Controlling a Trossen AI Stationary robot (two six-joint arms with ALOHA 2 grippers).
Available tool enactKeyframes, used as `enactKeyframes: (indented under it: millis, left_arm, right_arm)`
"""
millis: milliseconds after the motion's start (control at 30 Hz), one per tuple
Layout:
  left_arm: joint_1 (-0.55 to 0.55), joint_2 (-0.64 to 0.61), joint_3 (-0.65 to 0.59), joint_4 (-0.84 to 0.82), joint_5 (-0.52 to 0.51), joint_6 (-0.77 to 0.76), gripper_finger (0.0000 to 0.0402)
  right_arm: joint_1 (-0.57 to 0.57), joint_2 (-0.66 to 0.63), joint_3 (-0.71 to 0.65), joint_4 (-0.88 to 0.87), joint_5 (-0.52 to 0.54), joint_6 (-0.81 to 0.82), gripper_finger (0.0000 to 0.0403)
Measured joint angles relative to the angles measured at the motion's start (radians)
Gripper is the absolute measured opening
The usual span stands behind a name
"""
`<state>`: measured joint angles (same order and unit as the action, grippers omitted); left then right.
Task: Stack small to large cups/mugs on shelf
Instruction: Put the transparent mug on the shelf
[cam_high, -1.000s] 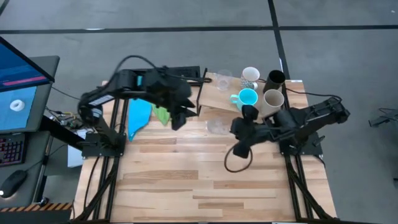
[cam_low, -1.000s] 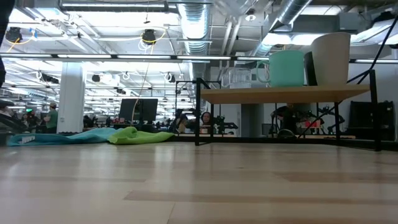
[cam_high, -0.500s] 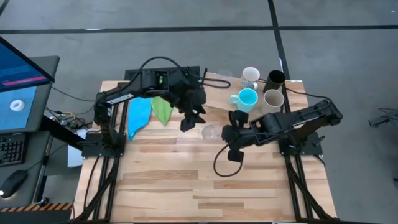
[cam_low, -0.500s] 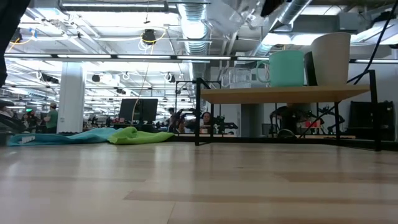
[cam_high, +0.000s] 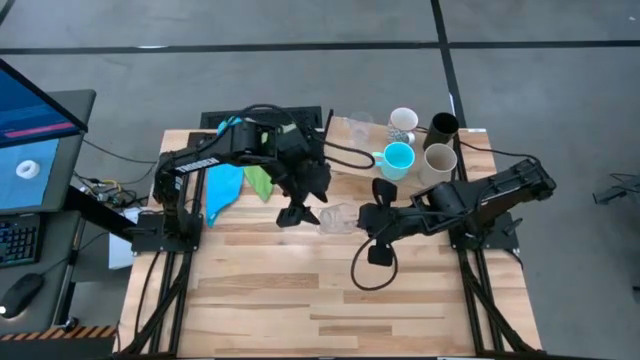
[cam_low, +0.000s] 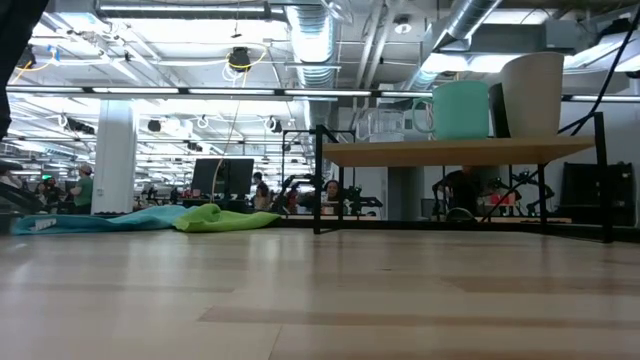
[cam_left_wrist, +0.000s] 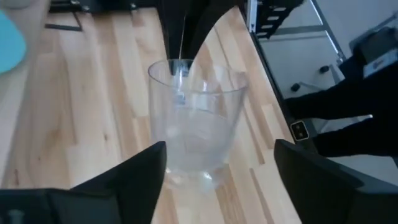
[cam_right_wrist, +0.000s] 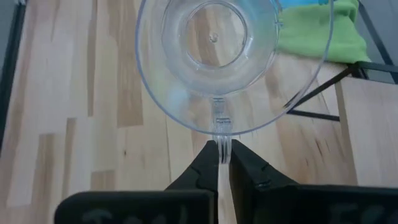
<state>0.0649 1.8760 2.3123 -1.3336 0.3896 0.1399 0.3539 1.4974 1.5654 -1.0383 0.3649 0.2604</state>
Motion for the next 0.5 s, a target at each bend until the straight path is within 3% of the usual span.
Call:
enactKeyframes:
  millis: [300, 500]
  left_arm:
    - [-0.007, 0.048, -0.001, 0.010, -0.018, 0.023, 0.0351]
    - [-0.006, 0.070, -0.003, 0.016, 0.001, 0.007, 0.0363]
  right_arm:
    - [0.000, -0.001, 0.000, 0.007, -0.001, -0.007, 0.0033]
    - [-0.001, -0.001, 0.000, 0.036, 0.000, -0.027, 0.0034]
